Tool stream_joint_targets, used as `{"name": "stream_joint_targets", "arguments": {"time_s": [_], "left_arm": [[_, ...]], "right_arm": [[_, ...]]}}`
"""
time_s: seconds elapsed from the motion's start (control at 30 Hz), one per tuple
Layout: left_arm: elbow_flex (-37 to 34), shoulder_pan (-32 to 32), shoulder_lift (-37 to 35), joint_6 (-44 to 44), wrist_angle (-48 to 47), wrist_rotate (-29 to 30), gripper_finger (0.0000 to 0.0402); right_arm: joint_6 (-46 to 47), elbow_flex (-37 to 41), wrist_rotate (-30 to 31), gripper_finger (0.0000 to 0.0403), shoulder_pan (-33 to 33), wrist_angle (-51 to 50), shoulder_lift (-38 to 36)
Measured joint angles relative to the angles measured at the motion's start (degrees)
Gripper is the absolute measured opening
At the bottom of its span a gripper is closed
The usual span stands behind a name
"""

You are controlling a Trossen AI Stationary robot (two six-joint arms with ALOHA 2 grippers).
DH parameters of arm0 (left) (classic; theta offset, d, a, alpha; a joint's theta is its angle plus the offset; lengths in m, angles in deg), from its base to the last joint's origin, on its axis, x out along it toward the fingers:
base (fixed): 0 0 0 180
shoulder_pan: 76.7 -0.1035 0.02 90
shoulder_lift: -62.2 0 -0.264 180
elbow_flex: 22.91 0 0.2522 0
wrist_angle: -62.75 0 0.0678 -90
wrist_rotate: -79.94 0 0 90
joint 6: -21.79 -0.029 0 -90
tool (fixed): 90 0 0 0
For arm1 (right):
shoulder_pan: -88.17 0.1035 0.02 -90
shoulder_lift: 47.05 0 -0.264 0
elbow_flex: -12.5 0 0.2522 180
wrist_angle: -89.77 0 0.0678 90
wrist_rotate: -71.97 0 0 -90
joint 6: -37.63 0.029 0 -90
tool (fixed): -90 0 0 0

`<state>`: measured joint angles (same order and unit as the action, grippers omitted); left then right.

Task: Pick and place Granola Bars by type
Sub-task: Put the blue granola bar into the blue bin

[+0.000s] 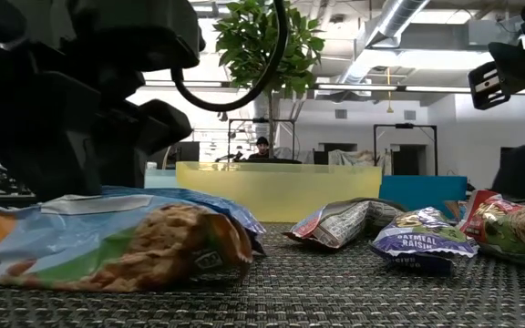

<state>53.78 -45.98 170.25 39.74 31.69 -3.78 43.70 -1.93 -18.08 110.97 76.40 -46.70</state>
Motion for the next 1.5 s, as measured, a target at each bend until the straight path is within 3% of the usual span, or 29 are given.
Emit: {"name": "stream_joint_targets", "arguments": {"time_s": [0.23,0.37,0.73,1.03,1.13,1.27,1.5], "left_arm": [[0.00,0.00,-0.07,-0.14,0.11,-0.07,0.0039],[0.00,0.02,-0.11,-0.17,0.13,-0.07,0.0016],[2.19,-2.94,-2.75,3.41,0.34,0.44,0.0015],[13.54,-12.53,-3.96,6.82,1.44,0.66,0.0018],[17.81,-15.73,-3.96,8.52,2.76,1.08,0.0016],[21.92,-19.18,-3.98,9.03,5.32,1.94,0.0012],[25.78,-23.65,-4.03,7.80,7.72,1.88,0.0017]], "right_arm": [[0.00,0.00,0.00,0.0130,-0.01,0.00,-0.01],[0.00,0.00,0.00,0.0130,0.00,0.00,0.00],[0.00,0.00,0.00,0.0130,0.01,0.00,-0.02],[-0.23,0.00,0.03,0.0130,-0.02,0.01,0.00],[-5.23,0.02,2.01,0.0130,-0.06,0.73,0.00],[-2.92,0.07,3.83,0.0130,-0.06,9.79,0.01],[17.44,0.04,8.66,0.0130,-0.06,32.71,-0.02]]}}
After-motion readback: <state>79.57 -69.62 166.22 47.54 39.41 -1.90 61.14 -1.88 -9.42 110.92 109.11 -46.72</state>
